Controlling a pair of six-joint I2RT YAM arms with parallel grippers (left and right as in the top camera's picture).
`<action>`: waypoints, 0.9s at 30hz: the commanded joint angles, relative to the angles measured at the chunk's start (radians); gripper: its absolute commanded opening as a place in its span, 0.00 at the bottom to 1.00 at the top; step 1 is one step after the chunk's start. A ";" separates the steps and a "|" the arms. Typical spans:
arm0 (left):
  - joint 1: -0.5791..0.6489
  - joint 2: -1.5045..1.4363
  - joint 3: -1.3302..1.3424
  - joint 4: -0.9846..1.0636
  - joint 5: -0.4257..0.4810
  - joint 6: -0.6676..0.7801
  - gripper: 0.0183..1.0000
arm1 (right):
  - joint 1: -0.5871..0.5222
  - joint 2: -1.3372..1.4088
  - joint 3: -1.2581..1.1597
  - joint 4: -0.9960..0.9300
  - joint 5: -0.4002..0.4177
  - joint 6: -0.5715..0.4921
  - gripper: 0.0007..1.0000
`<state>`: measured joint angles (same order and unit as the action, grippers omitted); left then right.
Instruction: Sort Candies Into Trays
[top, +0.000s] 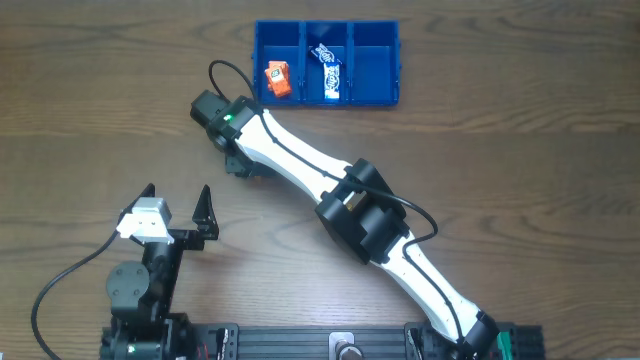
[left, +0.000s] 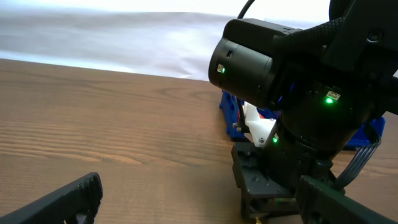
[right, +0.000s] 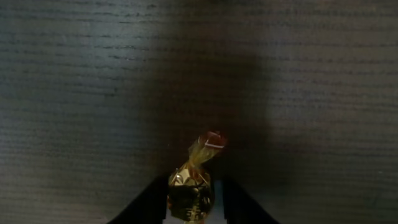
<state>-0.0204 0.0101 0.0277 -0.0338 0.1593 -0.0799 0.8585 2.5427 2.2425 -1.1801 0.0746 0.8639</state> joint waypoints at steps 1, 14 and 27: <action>0.005 -0.006 -0.023 -0.028 0.021 0.006 1.00 | -0.012 0.031 0.000 -0.002 0.017 0.005 0.23; 0.005 -0.006 -0.023 -0.028 0.021 0.006 1.00 | -0.131 -0.277 0.000 -0.077 0.153 -0.137 0.13; 0.005 -0.006 -0.023 -0.028 0.021 0.006 1.00 | -0.543 -0.360 0.002 0.023 0.119 -0.436 0.14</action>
<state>-0.0204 0.0101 0.0277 -0.0338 0.1593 -0.0799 0.3634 2.1490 2.2543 -1.1683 0.2745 0.5117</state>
